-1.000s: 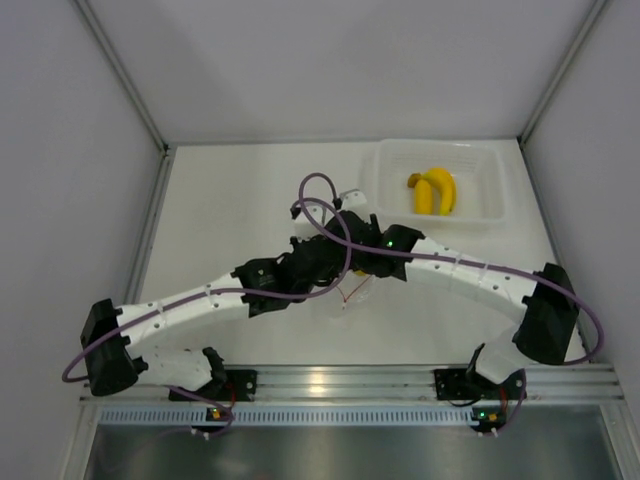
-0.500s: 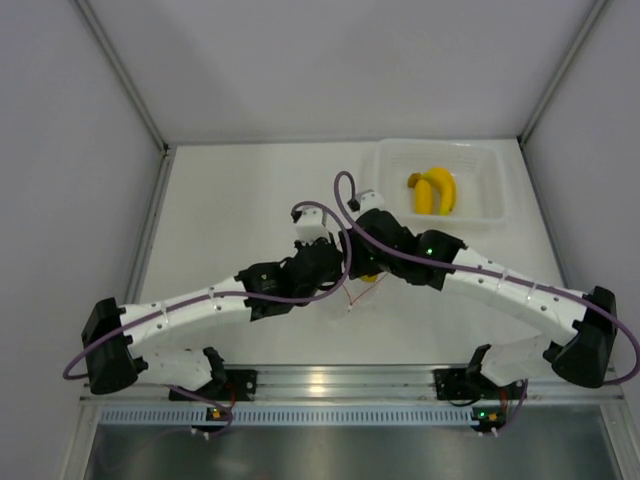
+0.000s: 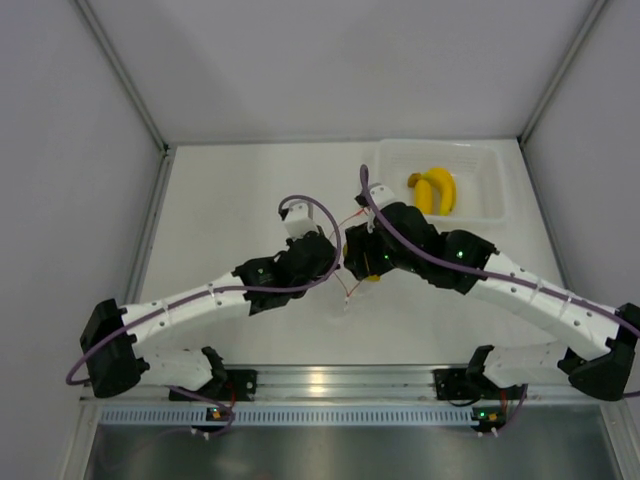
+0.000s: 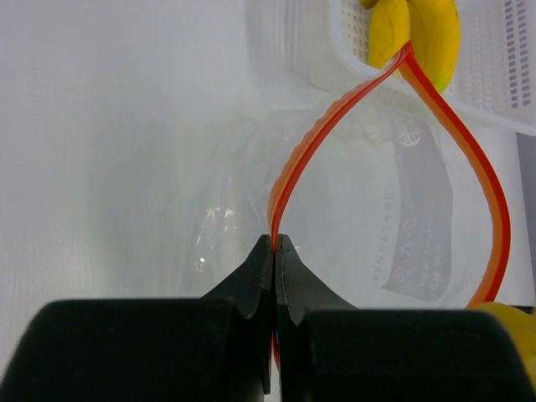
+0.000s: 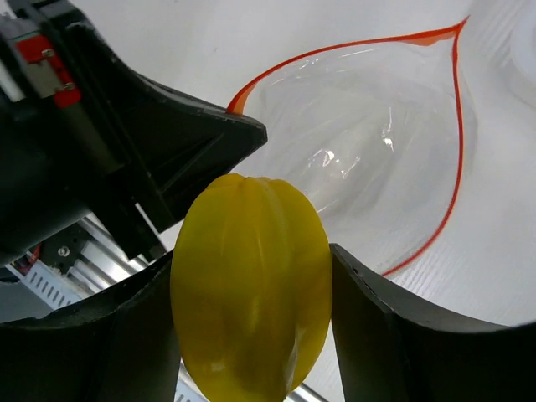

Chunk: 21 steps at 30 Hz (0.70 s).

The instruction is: Open the zip-top bag and remove the fake food

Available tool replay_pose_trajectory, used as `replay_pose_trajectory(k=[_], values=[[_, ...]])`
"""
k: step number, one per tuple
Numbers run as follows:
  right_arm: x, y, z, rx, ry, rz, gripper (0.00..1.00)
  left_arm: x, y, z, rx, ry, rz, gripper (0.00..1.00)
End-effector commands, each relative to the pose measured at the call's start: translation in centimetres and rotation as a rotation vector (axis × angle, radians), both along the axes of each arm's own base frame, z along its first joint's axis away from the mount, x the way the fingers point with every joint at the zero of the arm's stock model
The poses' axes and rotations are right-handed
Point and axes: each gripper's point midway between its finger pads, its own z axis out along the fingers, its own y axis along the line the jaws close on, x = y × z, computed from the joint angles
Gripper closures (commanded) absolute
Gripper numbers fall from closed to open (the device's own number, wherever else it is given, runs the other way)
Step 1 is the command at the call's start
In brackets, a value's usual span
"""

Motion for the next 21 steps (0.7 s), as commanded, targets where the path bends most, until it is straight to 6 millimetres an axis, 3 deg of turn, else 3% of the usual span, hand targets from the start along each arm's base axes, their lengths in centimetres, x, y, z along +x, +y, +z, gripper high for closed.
replay_pose_trajectory(k=[1, 6, 7, 9, 10, 12, 13, 15, 16, 21], values=[[0.2, -0.6, 4.1, 0.065, -0.059, 0.019, 0.89, 0.7, -0.2, 0.7, -0.066, -0.003, 0.020, 1.00], [2.6, -3.1, 7.0, 0.093, -0.112, -0.047, 0.91, 0.9, 0.5, 0.5, -0.069, 0.004, 0.026, 1.00], [3.9, -4.5, 7.7, 0.103, -0.120, -0.095, 0.91, 0.8, 0.7, 0.6, -0.077, 0.004, 0.024, 1.00], [5.0, -5.6, 8.4, 0.131, -0.111, -0.111, 0.94, 0.8, 1.1, 0.5, -0.086, 0.010, 0.030, 1.00], [6.5, -7.2, 8.7, 0.146, -0.117, -0.164, 0.94, 0.7, 1.5, 0.0, -0.081, 0.017, 0.033, 1.00], [7.6, -8.1, 9.6, 0.197, -0.120, -0.165, 0.94, 0.8, 2.2, 0.0, -0.089, 0.024, 0.045, 1.00], [9.2, -10.2, 9.7, 0.205, -0.127, -0.231, 0.94, 0.7, 2.6, -0.5, -0.077, 0.035, 0.048, 1.00], [10.9, -11.1, 8.6, 0.233, -0.087, -0.238, 0.94, 0.9, 3.4, -0.3, -0.087, 0.037, 0.060, 1.00], [12.9, -13.0, 7.5, 0.245, -0.057, -0.295, 0.94, 0.9, 4.0, -0.6, -0.079, 0.041, 0.070, 1.00], [18.1, -19.3, 3.5, 0.216, -0.028, -0.564, 0.94, 0.8, 5.4, -0.2, -0.086, 0.051, 0.073, 1.00]])
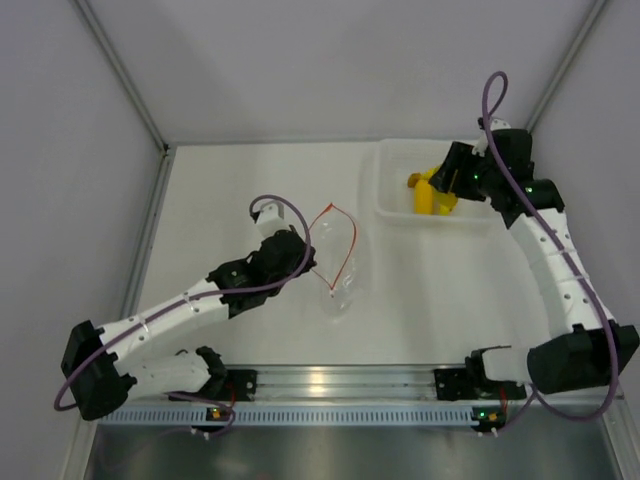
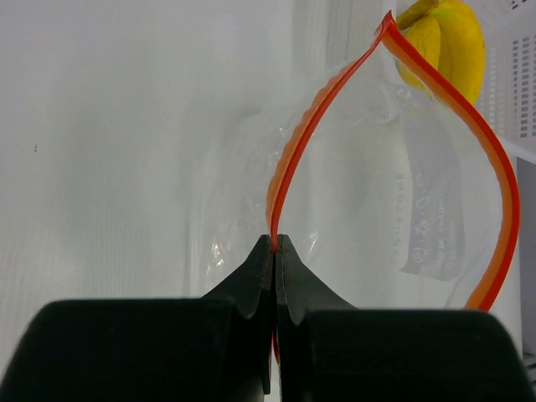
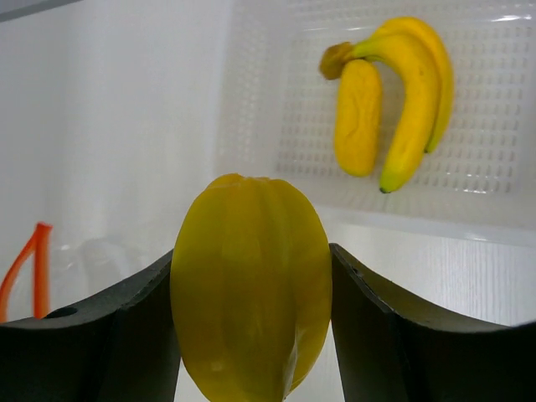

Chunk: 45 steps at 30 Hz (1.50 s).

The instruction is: Open the zip-top bag and remove the fake food

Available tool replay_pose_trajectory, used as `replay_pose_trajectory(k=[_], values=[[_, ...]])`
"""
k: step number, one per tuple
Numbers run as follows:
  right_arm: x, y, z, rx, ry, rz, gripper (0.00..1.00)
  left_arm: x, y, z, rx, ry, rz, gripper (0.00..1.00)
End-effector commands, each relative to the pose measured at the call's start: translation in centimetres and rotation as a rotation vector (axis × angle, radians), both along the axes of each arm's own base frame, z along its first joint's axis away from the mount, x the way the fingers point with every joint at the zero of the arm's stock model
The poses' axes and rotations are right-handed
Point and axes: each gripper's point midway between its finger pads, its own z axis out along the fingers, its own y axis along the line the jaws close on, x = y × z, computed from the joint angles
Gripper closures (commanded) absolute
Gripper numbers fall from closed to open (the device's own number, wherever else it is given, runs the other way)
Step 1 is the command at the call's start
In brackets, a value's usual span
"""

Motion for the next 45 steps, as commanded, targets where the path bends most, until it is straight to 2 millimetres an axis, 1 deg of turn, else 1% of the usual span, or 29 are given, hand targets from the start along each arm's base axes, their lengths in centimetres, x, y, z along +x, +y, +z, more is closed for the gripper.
replay_pose_trajectory(k=[1, 2, 4, 5, 7, 8, 9, 10, 11, 12, 13, 14, 16, 18, 19, 20, 22, 24, 25, 29, 31, 32, 35, 37, 39, 41, 42, 44, 45], values=[[3.5, -2.4, -1.6, 0.031, -0.011, -0.094, 0.94, 0.0, 0.7, 1.0, -0.035, 0.001, -0.004, 1.00], [4.7, -4.1, -3.3, 0.004, 0.024, -0.165, 0.91, 0.2, 1.1, 0.9, -0.028, 0.002, -0.001, 1.00], [6.3, -5.9, -4.0, -0.046, 0.031, -0.231, 0.90, 0.1, 1.4, 0.9, -0.026, 0.004, -0.009, 1.00], [7.3, -7.0, -5.5, -0.086, 0.058, -0.282, 0.89, 0.1, 1.7, 0.7, -0.015, 0.009, -0.011, 1.00], [8.8, -8.5, -5.7, -0.110, 0.062, -0.332, 0.89, -0.2, 1.8, 0.8, -0.021, 0.015, -0.029, 1.00], [9.8, -8.9, -7.7, -0.121, 0.109, -0.341, 0.89, -0.1, 2.1, 0.7, -0.016, 0.018, -0.034, 1.00], [10.2, -9.3, -8.2, -0.128, 0.123, -0.350, 0.89, -0.2, 2.2, 0.6, -0.012, 0.026, -0.041, 1.00], [11.1, -9.6, -7.8, -0.147, 0.113, -0.347, 0.88, -0.2, 2.3, 0.6, -0.012, 0.030, -0.050, 1.00], [11.5, -11.7, -9.8, -0.184, 0.173, -0.396, 0.85, -0.2, 2.4, 0.5, -0.006, 0.033, -0.060, 1.00], [11.8, -12.0, -10.3, -0.206, 0.193, -0.399, 0.83, -0.4, 2.5, 0.7, -0.007, 0.029, -0.068, 1.00], [12.6, -12.3, -9.7, -0.221, 0.184, -0.398, 0.83, -0.5, 2.6, 0.7, 0.000, 0.034, -0.074, 1.00], [12.8, -12.7, -11.4, -0.241, 0.231, -0.405, 0.80, -0.7, 2.7, 0.7, 0.003, 0.032, -0.086, 1.00], [13.2, -13.3, -11.8, -0.250, 0.243, -0.417, 0.78, -1.0, 2.8, 0.9, 0.007, 0.030, -0.100, 1.00], [13.3, -13.7, -13.2, -0.261, 0.280, -0.413, 0.73, -1.1, 2.9, 1.2, 0.010, 0.023, -0.115, 1.00], [13.5, -14.1, -13.1, -0.268, 0.282, -0.420, 0.70, -1.3, 2.9, 1.3, 0.010, 0.021, -0.125, 1.00], [13.6, -14.1, -13.9, -0.275, 0.303, -0.412, 0.65, -1.4, 2.9, 1.4, 0.018, 0.016, -0.138, 1.00], [13.7, -14.2, -14.1, -0.289, 0.321, -0.400, 0.63, -1.5, 3.1, 1.7, 0.023, 0.012, -0.143, 1.00], [13.7, -14.2, -14.8, -0.298, 0.342, -0.394, 0.54, -1.6, 3.4, 1.8, 0.038, 0.010, -0.145, 1.00], [13.7, -14.2, -14.7, -0.300, 0.345, -0.388, 0.50, -1.5, 3.7, 1.8, 0.045, 0.011, -0.139, 1.00], [13.6, -14.1, -14.0, -0.300, 0.329, -0.377, 0.22, -1.1, 4.2, 1.6, 0.078, 0.015, -0.129, 1.00], [13.5, -14.1, -13.8, -0.300, 0.328, -0.380, 0.18, -0.7, 4.4, 1.7, 0.075, 0.017, -0.122, 1.00], [13.4, -14.1, -13.4, -0.301, 0.320, -0.381, 0.08, -0.6, 4.6, 1.7, 0.079, 0.017, -0.119, 1.00], [13.1, -14.1, -12.6, -0.298, 0.313, -0.379, 0.01, -0.1, 4.9, 2.2, 0.078, 0.009, -0.111, 1.00], [12.8, -14.0, -11.9, -0.292, 0.304, -0.379, 0.01, 0.3, 5.5, 2.7, 0.078, 0.005, -0.092, 1.00], [12.0, -13.4, -9.4, -0.280, 0.256, -0.374, 0.01, 0.8, 5.9, 3.0, 0.078, 0.006, -0.083, 1.00], [11.3, -12.8, -8.0, -0.281, 0.222, -0.368, 0.01, 1.0, 6.1, 3.2, 0.075, 0.008, -0.082, 1.00], [10.4, -12.2, -6.5, -0.286, 0.186, -0.363, 0.00, 1.2, 6.4, 3.4, 0.070, 0.007, -0.075, 1.00], [9.5, -10.0, -4.9, -0.287, 0.133, -0.320, 0.01, 1.4, 6.4, 4.0, 0.057, 0.001, -0.081, 1.00], [8.7, -8.3, -5.3, -0.284, 0.130, -0.276, 0.01, 1.6, 6.6, 4.2, 0.055, -0.003, -0.078, 1.00]])
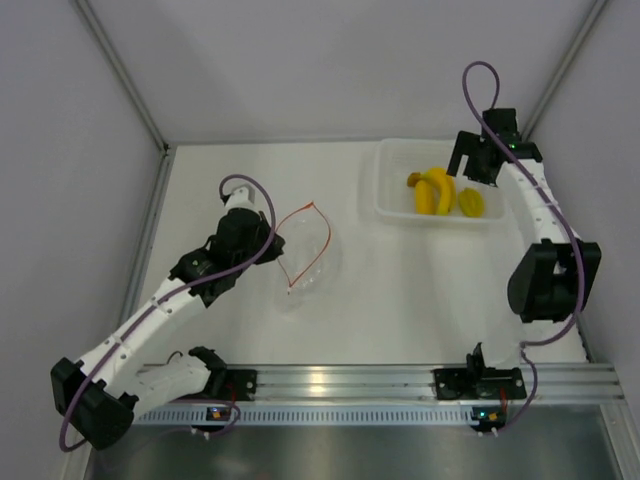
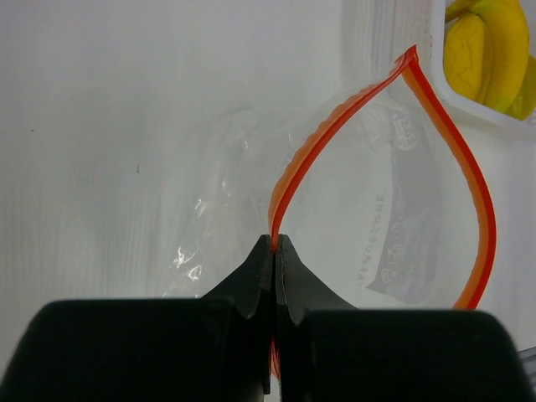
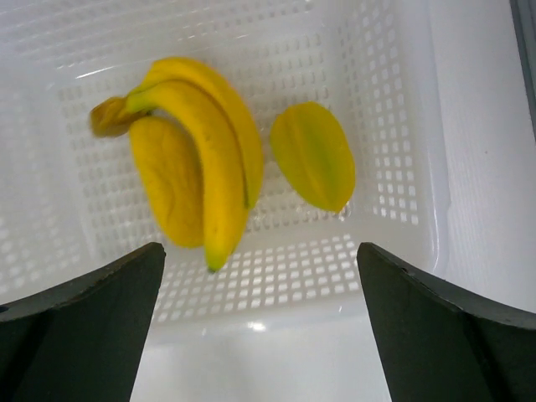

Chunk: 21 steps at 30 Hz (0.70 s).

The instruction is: Open the zip-top bag and remove the fake food

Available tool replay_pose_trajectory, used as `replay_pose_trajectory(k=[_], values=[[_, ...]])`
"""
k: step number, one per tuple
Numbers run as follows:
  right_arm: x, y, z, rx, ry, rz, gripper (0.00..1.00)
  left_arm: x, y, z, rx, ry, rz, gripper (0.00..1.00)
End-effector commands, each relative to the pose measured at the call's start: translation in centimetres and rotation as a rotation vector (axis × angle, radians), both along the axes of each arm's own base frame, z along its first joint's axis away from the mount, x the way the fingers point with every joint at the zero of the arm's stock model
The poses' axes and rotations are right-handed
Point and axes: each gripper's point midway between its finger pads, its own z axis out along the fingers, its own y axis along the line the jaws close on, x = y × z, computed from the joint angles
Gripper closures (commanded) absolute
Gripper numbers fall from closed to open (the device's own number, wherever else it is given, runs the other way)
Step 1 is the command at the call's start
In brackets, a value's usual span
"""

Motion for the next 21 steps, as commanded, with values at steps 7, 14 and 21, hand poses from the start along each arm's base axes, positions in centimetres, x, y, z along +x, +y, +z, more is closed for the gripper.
replay_pose_trajectory(k=[7, 14, 21], values=[[-8.4, 16.6, 10.6, 0.280, -0.371, 0.494, 0.01, 0.8, -0.5, 3.9, -0.057, -0.063, -0.044, 1.00], [-14.5, 24.2, 10.5, 0.419, -0.368, 0.685, 0.00, 0.9, -0.3, 5.6, -0.073, -0.102, -0.030, 1.00], [-14.7, 19.7, 9.6, 0.231, -0.407, 0.493, 0.01, 2.8, 2.4, 4.4, 0.061, -0.095, 0.118, 1.00]])
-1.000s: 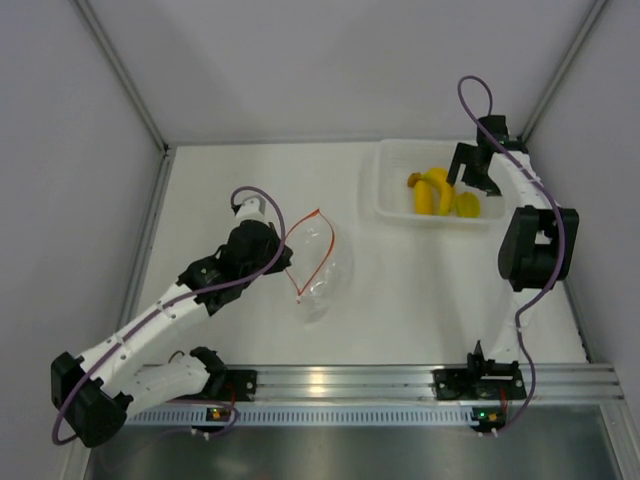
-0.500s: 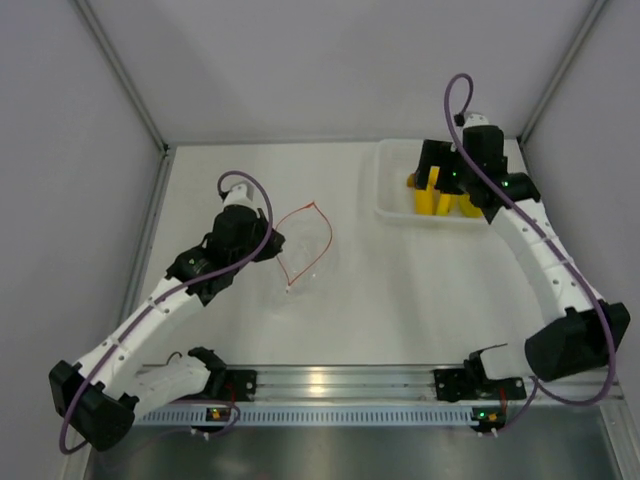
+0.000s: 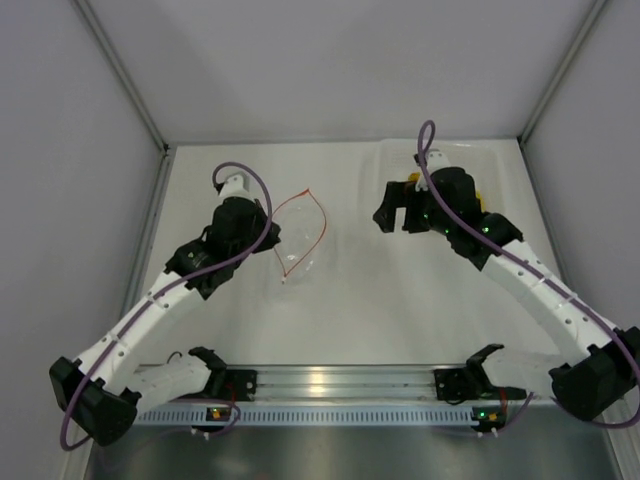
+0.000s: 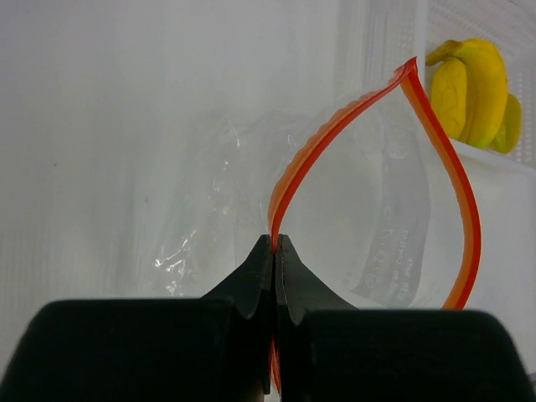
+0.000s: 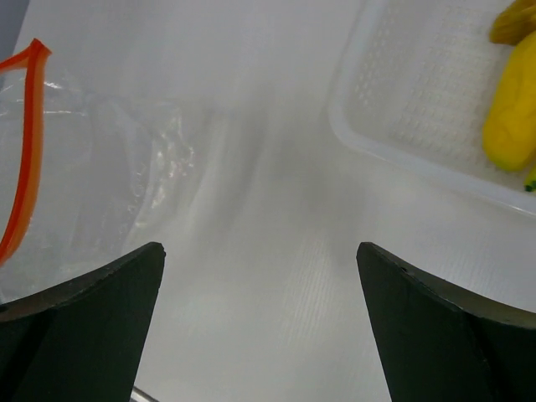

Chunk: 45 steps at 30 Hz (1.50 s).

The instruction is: Open the zip-top bag and remove the fake food

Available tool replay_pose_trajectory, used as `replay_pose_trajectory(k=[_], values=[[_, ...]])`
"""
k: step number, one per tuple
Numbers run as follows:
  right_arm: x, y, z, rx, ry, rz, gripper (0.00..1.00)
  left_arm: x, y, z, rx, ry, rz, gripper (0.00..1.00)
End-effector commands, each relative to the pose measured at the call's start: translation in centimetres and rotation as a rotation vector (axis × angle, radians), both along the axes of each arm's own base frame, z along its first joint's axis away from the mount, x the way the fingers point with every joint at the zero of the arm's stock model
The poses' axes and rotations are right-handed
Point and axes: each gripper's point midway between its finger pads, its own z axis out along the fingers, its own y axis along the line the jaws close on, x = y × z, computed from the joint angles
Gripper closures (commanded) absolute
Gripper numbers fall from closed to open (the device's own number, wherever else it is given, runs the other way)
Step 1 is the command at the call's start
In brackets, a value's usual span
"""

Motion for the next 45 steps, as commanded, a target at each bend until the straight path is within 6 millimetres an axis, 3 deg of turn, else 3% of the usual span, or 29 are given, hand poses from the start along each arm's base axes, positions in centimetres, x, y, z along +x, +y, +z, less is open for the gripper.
replay_pose_trajectory(k=[1, 5, 7, 8, 10, 11, 17, 18, 19, 21, 25, 28, 29, 31, 34, 37, 38, 41, 42, 44, 45], values=[[0.9, -3.6, 2.6, -0.056, -0.119, -0.174, 0.00, 1.7, 2.3, 1.6, 0.083, -0.045, 0.120, 1.00], [-0.1, -6.2, 1.9, -0.123, -0.121, -0.247, 0.00, 3.5, 5.4, 2.2, 0.216, -0.072, 0.284, 1.00], [-0.9, -7.0, 2.8, -0.108, -0.153, -0.263, 0.01, 4.6, 5.9, 1.9, 0.274, -0.064, 0.316, 1.00], [-1.2, -7.3, 2.8, -0.115, -0.158, -0.263, 0.01, 5.3, 6.1, 3.0, 0.290, -0.083, 0.343, 1.00], [-2.1, -8.2, 3.5, -0.117, -0.174, -0.283, 0.01, 6.7, 5.9, 2.1, 0.366, -0.057, 0.340, 1.00], [-2.4, -8.6, 3.8, -0.123, -0.183, -0.290, 0.01, 7.4, 6.0, 3.0, 0.393, -0.074, 0.351, 1.00], [-4.8, -10.3, 5.0, -0.118, -0.219, -0.291, 0.01, 11.7, 5.3, -0.7, 0.626, 0.002, 0.339, 1.00], [-5.2, -10.7, 5.3, -0.112, -0.236, -0.299, 0.01, 12.5, 5.1, -2.4, 0.690, 0.034, 0.326, 1.00], [-5.5, -11.0, 5.4, -0.115, -0.243, -0.306, 0.01, 13.3, 4.6, -2.2, 0.693, 0.029, 0.319, 1.00], [-5.9, -11.9, 5.9, -0.121, -0.261, -0.332, 0.01, 14.4, 3.7, -4.1, 0.721, 0.062, 0.292, 1.00], [-6.7, -12.9, 6.3, -0.145, -0.268, -0.351, 0.01, 16.0, 1.2, -5.8, 0.677, 0.091, 0.211, 1.00], [-7.2, -13.3, 6.3, -0.150, -0.271, -0.355, 0.01, 16.5, -0.4, -7.6, 0.638, 0.123, 0.168, 0.83], [-7.2, -13.4, 6.1, -0.154, -0.268, -0.359, 0.01, 16.6, -1.4, -7.9, 0.597, 0.131, 0.140, 0.64], [-7.2, -13.5, 5.7, -0.157, -0.263, -0.362, 0.01, 16.7, -2.1, -8.2, 0.568, 0.140, 0.124, 0.45], [-7.2, -13.5, 5.2, -0.173, -0.245, -0.360, 0.00, 16.6, -2.7, -7.1, 0.526, 0.126, 0.110, 0.33], [-7.0, -13.7, 4.8, -0.183, -0.235, -0.373, 0.01, 15.9, -2.6, -4.5, 0.474, 0.086, 0.108, 0.14], [-7.0, -13.8, 4.8, -0.183, -0.237, -0.386, 0.01, 15.5, -2.5, -3.6, 0.456, 0.074, 0.111, 0.02], [-7.0, -14.2, 5.0, -0.179, -0.246, -0.410, 0.01, 13.7, -1.2, -0.8, 0.410, 0.030, 0.136, 0.02], [-7.1, -14.4, 5.2, -0.179, -0.252, -0.420, 0.01, 12.7, -0.6, 1.3, 0.382, -0.010, 0.149, 0.02], [-7.1, -15.1, 5.3, -0.189, -0.256, -0.454, 0.01, 11.2, 0.8, 1.6, 0.383, -0.016, 0.178, 0.02], [-7.3, -15.4, 5.4, -0.188, -0.263, -0.461, 0.01, 10.0, 1.8, 3.6, 0.349, -0.059, 0.199, 0.02]])
